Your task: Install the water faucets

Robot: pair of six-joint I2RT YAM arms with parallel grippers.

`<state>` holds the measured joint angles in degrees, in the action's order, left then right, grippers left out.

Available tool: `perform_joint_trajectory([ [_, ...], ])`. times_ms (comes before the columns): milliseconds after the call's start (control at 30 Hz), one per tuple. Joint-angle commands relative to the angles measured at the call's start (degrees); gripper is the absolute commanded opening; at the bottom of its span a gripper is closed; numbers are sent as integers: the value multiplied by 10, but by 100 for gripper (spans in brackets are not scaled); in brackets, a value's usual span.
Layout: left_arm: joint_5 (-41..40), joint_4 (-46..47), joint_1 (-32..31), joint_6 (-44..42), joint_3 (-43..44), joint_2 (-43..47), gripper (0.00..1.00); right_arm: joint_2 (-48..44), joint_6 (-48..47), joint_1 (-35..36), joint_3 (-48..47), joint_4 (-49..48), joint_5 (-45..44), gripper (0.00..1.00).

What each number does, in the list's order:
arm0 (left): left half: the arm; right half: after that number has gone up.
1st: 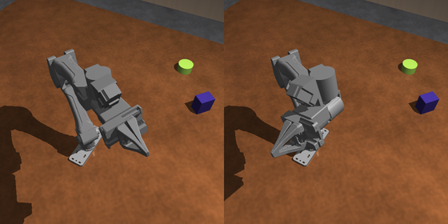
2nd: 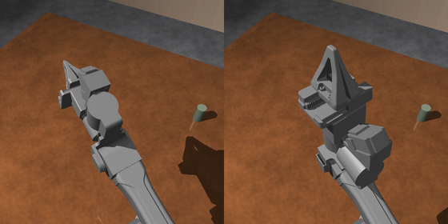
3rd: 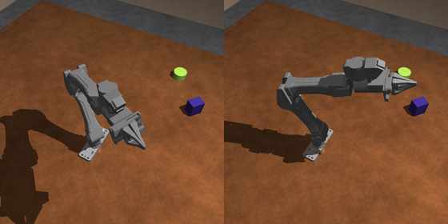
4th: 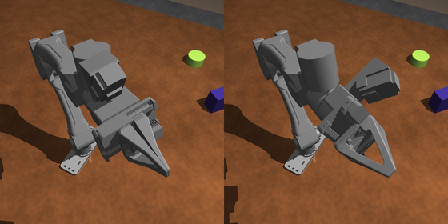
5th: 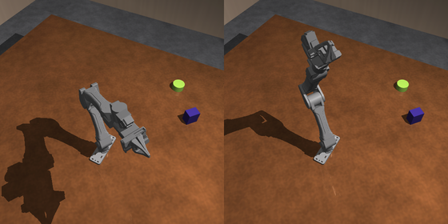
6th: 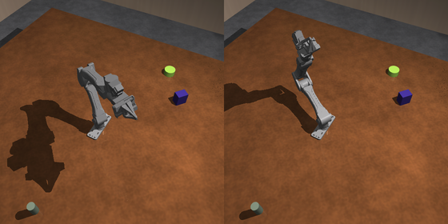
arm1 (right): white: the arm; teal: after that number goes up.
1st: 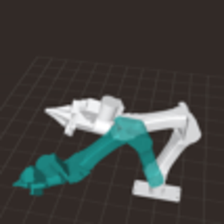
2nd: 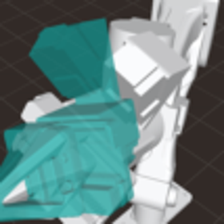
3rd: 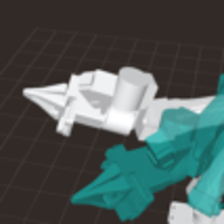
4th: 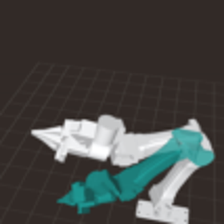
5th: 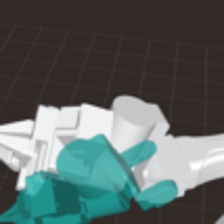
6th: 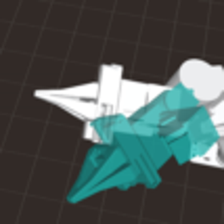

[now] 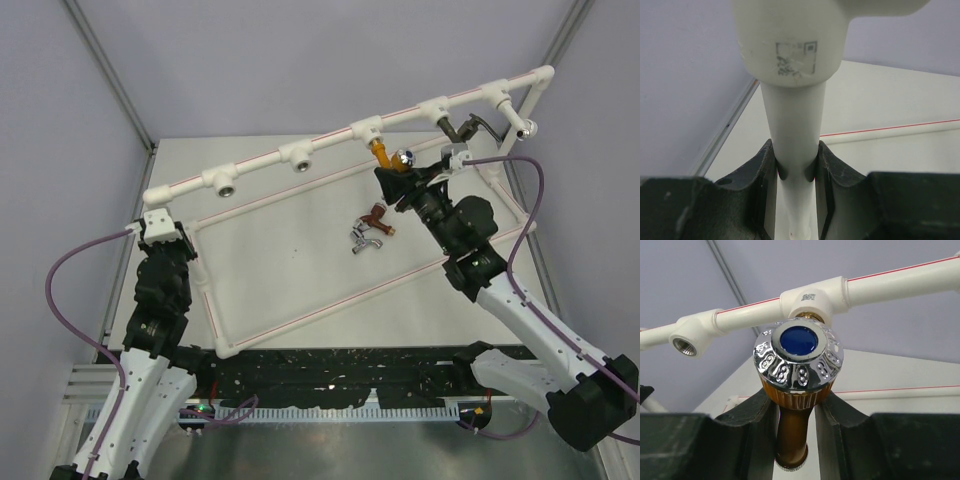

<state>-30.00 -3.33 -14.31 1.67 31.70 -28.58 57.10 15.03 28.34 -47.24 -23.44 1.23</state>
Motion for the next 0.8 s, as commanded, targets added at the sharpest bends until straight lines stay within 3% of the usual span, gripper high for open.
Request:
perform_joint_trajectory([
  [0,29,-37,-13,-5,15,8,0,4,113,-21,-10,-10,10,5],
  [400,39,-47,-17,18,19,8,0,8,320,-37,26,-29,-9,5],
  [767,42,-48,-17,18,17,12,0,36,530,-56,85,-130,3,5],
])
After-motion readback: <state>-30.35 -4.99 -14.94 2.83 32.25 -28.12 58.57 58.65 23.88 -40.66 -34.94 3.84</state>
